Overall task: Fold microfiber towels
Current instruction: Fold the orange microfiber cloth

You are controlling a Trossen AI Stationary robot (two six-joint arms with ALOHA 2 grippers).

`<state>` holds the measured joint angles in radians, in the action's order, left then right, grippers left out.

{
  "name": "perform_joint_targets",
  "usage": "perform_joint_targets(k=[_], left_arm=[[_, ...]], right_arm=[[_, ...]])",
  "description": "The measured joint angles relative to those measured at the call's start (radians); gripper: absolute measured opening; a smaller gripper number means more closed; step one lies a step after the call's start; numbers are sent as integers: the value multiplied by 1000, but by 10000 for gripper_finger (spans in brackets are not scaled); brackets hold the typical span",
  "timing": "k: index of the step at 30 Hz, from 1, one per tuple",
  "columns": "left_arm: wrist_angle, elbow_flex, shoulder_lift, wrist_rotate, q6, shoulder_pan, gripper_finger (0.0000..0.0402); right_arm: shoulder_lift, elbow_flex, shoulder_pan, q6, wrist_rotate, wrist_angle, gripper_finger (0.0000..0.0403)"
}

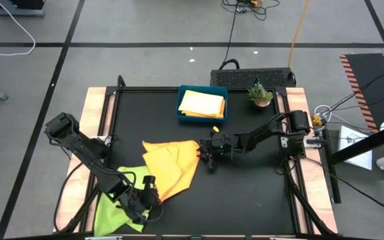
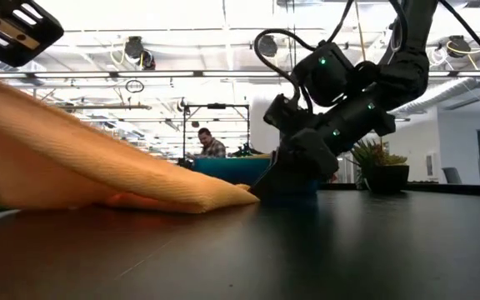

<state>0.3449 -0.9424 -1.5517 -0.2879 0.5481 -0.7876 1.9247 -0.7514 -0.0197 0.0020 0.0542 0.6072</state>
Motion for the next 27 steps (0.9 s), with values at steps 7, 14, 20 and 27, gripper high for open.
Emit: perform_joint_targets(k=[7,14,20,27], left_arm=[[63,0,0,-35,18,0,0],[193,0,0,-76,81,2,0],[234,0,0,-89,95,2,0],[237,0,0,-90,96,4,0]], right_arm=[[-2,-1,81,69,109,-52,116],[-4,1,224,141,243,-69,116],[-101,5,313,114,245,-168,116],[-338,28,355,-67,-15,-426,117]])
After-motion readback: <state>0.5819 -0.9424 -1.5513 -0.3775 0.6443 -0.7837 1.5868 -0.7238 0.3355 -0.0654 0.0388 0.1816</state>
